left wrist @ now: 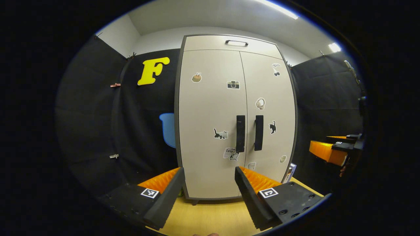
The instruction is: Open the right door of the double-door shoe cabinet with the right hand, and open the left door with the left hand.
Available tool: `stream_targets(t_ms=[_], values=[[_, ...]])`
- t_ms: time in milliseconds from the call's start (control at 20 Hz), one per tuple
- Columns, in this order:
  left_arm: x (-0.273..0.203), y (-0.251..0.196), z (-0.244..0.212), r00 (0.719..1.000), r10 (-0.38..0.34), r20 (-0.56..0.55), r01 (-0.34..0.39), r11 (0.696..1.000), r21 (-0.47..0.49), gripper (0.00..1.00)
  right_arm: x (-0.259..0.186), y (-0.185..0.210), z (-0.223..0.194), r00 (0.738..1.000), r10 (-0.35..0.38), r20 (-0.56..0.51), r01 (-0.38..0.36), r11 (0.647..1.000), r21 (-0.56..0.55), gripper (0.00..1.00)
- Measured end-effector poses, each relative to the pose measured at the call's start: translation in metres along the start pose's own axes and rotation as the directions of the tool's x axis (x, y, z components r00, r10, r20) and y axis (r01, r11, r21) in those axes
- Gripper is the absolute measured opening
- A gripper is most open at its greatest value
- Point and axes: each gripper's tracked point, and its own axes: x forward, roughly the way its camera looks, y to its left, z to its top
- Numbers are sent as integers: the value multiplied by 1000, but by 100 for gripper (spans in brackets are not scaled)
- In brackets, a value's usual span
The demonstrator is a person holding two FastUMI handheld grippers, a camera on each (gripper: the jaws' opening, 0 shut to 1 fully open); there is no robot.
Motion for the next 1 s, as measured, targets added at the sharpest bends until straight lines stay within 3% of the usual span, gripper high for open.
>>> stream_targets(t_ms=[350, 600, 1000], values=[[4, 2, -16, 996, -80, -28, 80, 996, -33, 95, -4, 12, -7, 999, -49, -5, 49, 998, -43, 98], [13, 2, -18, 998, -51, -37, 49, 997, -55, 95, 14, 22, -9, 1000, 2, -30, -4, 998, -61, 98], [15, 10, -25, 998, -5, -63, 1, 997, -74, 95, 67, 57, 42, 997, 75, 33, -72, 994, -77, 98]])
